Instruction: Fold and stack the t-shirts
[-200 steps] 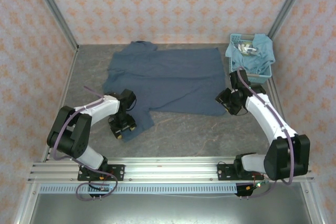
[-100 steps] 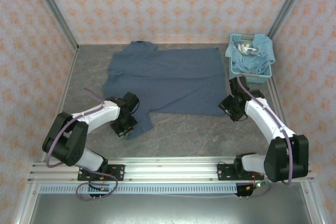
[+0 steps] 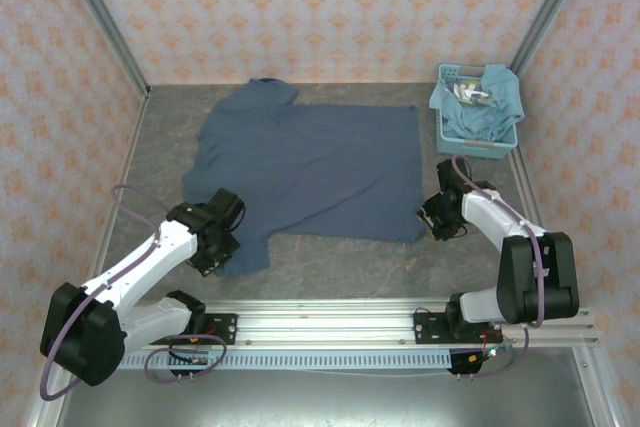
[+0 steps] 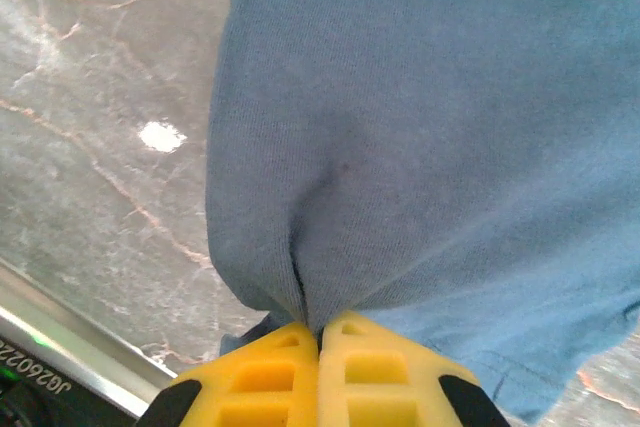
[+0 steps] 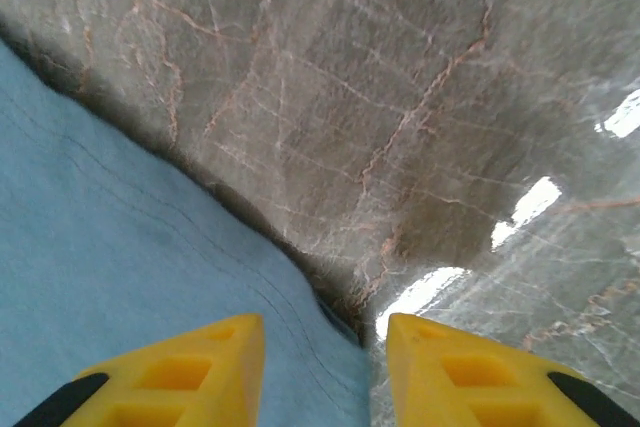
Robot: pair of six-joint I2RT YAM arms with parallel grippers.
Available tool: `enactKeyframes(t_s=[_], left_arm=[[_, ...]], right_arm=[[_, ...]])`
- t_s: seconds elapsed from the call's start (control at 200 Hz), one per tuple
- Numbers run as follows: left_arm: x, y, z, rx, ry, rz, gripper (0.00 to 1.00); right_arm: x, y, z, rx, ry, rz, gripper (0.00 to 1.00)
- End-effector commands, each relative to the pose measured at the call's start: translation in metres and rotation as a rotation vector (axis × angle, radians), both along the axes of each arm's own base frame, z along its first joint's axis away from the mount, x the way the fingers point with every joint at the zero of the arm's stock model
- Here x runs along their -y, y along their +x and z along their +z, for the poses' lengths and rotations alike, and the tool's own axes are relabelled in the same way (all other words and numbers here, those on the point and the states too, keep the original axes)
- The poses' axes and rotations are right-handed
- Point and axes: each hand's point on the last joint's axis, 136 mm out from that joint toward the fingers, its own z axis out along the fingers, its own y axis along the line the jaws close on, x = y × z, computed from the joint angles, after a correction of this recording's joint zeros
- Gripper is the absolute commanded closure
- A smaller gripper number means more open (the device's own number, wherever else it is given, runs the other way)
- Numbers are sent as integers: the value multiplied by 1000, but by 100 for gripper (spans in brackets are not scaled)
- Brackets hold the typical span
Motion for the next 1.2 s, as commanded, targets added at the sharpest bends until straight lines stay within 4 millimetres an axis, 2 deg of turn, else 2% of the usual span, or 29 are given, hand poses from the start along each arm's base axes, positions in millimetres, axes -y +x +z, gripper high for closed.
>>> enactKeyframes(t_s=[0.0,0.225,0.35,0.55,0.711,0.791,0.876,1.021,1.196], left_arm=[[-10,-7,1,-11,45,35,100],[-8,-4,2,-2,35,25,100],[-9,-5,4,5,36,22,100],[-9,-6,4,7,31,20,100],[-9,-8,5,0,31,16,100],[-10,-10,7,-11,38,10,100],[-9,-14,10,-19,23,9,100],[10,-26,11,-68,-90,49,100],[23,-39,29,-72,-116,36,100]], right_arm=[[-6,-3,-8,-5,47,-39,63],[-8,-23,-2,-1,74,-75,59],[-14,-25,-4,36,109,-85,59],[-28,-17,-8,42,138,-62,63],[-34,-13,-17,28,105,-24,73],[-29,-16,-20,10,69,-22,85],[-17,-21,-11,5,-2,-16,100],[3,-36,13,-10,-117,29,100],[13,-63,30,-78,-170,95,100]])
